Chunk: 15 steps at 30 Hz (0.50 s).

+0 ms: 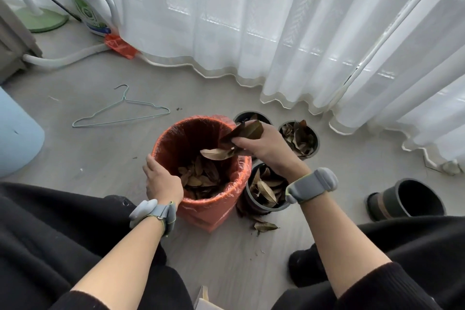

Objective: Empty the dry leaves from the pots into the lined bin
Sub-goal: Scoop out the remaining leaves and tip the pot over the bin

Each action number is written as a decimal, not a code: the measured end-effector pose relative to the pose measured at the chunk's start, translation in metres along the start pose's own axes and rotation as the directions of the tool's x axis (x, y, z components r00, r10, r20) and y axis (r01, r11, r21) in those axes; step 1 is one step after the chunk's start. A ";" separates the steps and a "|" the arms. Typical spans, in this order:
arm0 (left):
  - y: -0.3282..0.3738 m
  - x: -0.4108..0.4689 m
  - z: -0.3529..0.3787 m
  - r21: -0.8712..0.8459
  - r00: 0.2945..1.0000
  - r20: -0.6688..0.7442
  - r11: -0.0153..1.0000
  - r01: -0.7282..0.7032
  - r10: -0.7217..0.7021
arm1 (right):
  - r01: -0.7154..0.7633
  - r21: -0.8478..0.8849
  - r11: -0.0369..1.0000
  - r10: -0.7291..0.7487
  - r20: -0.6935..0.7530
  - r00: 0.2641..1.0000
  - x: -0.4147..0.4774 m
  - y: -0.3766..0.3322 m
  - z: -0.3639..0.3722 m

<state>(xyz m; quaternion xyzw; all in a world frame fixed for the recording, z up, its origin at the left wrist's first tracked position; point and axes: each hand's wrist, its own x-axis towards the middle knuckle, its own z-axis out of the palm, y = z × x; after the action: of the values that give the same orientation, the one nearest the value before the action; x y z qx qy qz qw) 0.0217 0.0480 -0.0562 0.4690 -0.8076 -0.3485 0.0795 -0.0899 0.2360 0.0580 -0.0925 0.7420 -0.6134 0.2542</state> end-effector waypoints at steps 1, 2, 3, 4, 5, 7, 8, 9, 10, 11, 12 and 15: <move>0.000 0.000 0.000 0.002 1.000 0.000 1.000 -0.003 0.003 | 0.024 -0.062 0.998 -0.022 0.037 0.999 0.002 0.002 0.011; -0.001 0.001 0.000 0.008 1.000 0.003 1.000 -0.005 0.005 | 0.042 -0.130 0.991 -0.032 0.077 0.997 0.004 0.007 0.020; -0.002 0.001 0.000 0.013 1.000 0.008 1.000 -0.007 0.007 | 0.051 -0.194 0.980 -0.033 0.097 0.995 0.006 0.013 0.024; -0.002 0.000 -0.001 0.019 1.000 0.013 1.000 -0.011 0.011 | 0.049 -0.240 0.970 -0.028 0.090 0.996 0.008 0.021 0.025; -0.002 0.001 -0.001 0.024 1.000 0.015 1.000 -0.016 0.016 | 0.036 -0.255 0.966 -0.024 0.050 0.998 0.011 0.030 0.021; -0.003 0.002 -0.001 0.032 1.000 0.011 0.999 -0.019 0.019 | -0.022 -0.242 0.970 -0.001 -0.094 0.996 0.019 0.050 0.003; -0.002 0.003 -0.002 0.034 1.000 0.006 0.999 -0.021 0.021 | -0.060 -0.276 0.959 0.011 -0.179 0.984 0.020 0.061 -0.009; -0.003 0.003 -0.001 0.040 1.000 0.004 0.999 -0.015 0.015 | -0.126 -0.340 0.932 0.040 -0.249 0.968 0.022 0.076 -0.022; -0.003 0.004 0.000 0.045 1.000 0.001 0.999 -0.008 0.008 | -0.214 -0.403 0.890 0.089 -0.306 0.948 0.022 0.091 -0.034; -0.004 0.004 0.001 0.047 1.000 -0.001 0.999 -0.007 0.007 | -0.313 -0.443 0.840 0.161 -0.348 0.924 0.020 0.107 -0.043; -0.004 0.003 0.001 0.046 1.000 -0.001 0.999 -0.010 0.010 | -0.400 -0.462 0.792 0.241 -0.366 0.899 0.017 0.123 -0.049; -0.004 0.003 0.003 0.044 1.000 -0.004 0.999 -0.013 0.013 | -0.493 -0.537 0.685 0.371 -0.326 0.870 0.007 0.160 -0.042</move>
<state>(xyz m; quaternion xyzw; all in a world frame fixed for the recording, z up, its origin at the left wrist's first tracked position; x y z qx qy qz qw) 0.0215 0.0459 -0.0612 0.4661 -0.8179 -0.3293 0.0732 -0.0890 0.3061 -0.0922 0.0688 0.9191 -0.2719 0.2767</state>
